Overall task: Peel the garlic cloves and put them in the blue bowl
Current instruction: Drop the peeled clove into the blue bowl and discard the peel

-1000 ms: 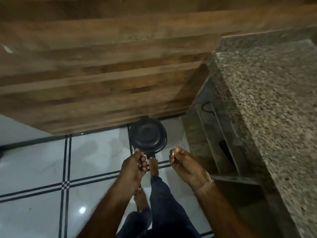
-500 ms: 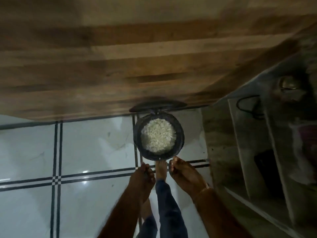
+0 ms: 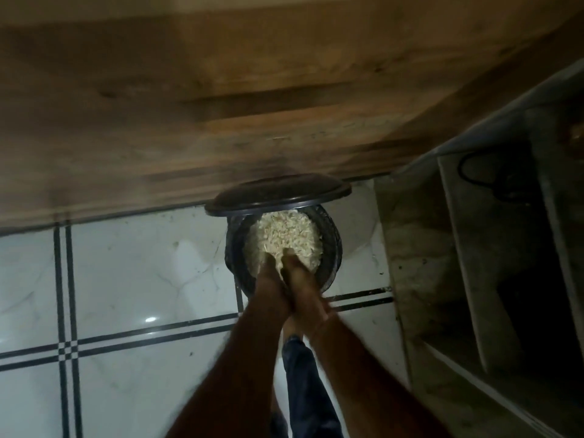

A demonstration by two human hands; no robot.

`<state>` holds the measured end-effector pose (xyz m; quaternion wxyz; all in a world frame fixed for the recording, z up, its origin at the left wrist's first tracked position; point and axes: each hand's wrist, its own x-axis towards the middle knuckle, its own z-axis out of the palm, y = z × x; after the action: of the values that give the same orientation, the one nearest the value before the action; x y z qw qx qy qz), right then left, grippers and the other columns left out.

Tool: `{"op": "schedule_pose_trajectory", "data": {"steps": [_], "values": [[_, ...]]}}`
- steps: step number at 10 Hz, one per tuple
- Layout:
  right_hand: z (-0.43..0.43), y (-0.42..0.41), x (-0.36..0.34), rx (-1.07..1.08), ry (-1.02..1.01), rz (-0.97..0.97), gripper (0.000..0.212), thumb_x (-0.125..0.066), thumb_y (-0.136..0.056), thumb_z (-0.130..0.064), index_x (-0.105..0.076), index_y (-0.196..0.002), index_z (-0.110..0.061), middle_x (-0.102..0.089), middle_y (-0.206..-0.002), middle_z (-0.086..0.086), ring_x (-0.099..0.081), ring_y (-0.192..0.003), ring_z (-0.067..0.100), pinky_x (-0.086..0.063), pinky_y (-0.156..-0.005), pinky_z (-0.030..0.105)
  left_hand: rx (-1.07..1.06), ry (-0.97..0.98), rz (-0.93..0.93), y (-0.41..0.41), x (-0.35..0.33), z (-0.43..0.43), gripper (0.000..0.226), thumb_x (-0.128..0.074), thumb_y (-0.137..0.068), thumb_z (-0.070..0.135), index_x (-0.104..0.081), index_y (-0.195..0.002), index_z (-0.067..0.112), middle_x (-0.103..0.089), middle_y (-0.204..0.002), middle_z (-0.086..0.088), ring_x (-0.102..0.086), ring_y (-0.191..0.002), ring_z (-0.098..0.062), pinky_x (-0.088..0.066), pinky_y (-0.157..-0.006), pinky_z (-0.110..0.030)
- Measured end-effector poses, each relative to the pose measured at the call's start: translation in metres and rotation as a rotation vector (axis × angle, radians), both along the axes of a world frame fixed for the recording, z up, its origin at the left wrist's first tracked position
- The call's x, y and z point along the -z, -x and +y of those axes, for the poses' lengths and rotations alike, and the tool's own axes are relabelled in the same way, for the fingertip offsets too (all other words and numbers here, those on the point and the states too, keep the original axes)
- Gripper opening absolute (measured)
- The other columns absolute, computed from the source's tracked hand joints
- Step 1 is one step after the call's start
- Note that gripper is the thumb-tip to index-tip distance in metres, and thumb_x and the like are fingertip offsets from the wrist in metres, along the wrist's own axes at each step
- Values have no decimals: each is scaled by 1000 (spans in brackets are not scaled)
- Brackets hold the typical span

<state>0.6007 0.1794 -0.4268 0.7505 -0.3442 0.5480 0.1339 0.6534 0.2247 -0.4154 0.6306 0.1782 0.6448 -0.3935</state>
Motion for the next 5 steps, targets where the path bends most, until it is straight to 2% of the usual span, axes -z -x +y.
{"op": "schedule_pose_trajectory", "data": {"steps": [1, 2, 3, 4, 5], "values": [[2, 4, -18, -79, 57, -61, 42, -55, -106, -47, -59, -142, -25, -58, -143, 3, -55, -136, 27, -50, -110, 31, 439, 61, -410, 0, -26, -11, 67, -39, -107, 50, -41, -154, 1, -56, -144, -26, -45, -140, -41, -33, -119, -51], [-26, 5, -46, -28, 5, 25, 43, -55, -106, -39, -50, -144, -18, -56, -139, 5, -57, -125, 22, -52, -64, 11, 565, -138, -387, -12, -68, -22, 59, -34, -108, 50, -32, -160, 21, -35, -166, 0, -33, -153, -23, -28, -125, -45], [-18, 8, -87, -75, 74, -32, 74, -53, -97, -69, -46, -155, -23, -51, -140, -7, -49, -134, 17, -48, -102, 25, 467, -87, -313, 7, -110, -26, 40, -49, -106, 44, -64, -124, 12, -64, -129, -19, -61, -119, -34, -46, -106, -48], [-26, 30, -118, -218, 224, -20, 62, -50, -105, -48, -47, -153, -10, -54, -140, 0, -52, -135, 29, -50, -97, 23, 642, -54, -528, 22, -186, -26, 31, -53, -106, 35, -65, -117, 9, -67, -113, -9, -61, -103, -26, -43, -109, -44], [-46, 63, -185, -224, 329, -72, 39, -54, -108, -41, -63, -137, -17, -66, -134, 5, -64, -120, 20, -56, -93, 25, 778, -115, -697, 36, -239, -1, 29, -51, -107, 37, -57, -130, 21, -65, -120, -4, -60, -104, -18, -37, -107, -38]]}}
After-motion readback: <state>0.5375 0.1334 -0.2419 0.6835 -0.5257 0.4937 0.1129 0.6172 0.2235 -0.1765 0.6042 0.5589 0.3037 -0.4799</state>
